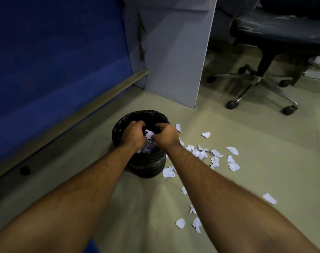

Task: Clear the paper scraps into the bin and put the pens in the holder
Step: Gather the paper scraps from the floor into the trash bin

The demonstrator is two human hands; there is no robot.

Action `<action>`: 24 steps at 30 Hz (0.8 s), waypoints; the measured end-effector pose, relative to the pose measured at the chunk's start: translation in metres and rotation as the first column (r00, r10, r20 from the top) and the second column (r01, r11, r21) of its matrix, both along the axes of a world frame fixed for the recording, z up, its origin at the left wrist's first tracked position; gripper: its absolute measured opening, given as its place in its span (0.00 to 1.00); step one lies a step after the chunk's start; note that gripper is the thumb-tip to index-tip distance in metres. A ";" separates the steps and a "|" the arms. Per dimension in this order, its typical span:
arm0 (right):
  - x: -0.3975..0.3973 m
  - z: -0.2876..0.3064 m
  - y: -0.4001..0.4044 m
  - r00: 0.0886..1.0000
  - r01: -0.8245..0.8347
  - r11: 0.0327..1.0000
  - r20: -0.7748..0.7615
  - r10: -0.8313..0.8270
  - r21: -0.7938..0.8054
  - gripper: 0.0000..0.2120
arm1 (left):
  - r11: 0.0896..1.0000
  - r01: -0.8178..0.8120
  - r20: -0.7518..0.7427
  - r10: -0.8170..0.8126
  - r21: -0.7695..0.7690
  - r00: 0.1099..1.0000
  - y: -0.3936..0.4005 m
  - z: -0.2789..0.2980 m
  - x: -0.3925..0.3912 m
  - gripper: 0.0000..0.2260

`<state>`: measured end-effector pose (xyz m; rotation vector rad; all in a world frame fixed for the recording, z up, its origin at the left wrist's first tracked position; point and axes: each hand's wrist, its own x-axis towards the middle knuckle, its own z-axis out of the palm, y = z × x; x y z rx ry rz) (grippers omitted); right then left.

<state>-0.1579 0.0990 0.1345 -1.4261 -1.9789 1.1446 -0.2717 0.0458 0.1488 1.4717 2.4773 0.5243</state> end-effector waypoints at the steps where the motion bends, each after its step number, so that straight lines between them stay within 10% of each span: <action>1: 0.002 -0.001 0.000 0.999 0.035 0.999 -0.017 -0.035 0.011 0.22 | 1.000 0.007 0.006 -0.007 0.006 1.000 0.000 -0.001 0.002 0.18; 14: 0.056 -0.018 0.008 0.842 0.411 0.911 -0.375 -0.387 -0.018 0.08 | 0.961 0.164 -0.022 -0.164 0.224 0.986 0.016 0.007 0.077 0.10; 24: 0.190 -0.191 0.032 0.969 0.171 0.955 0.132 -0.207 0.242 0.22 | 0.937 0.347 0.111 -0.350 0.048 0.930 0.062 -0.117 0.162 0.12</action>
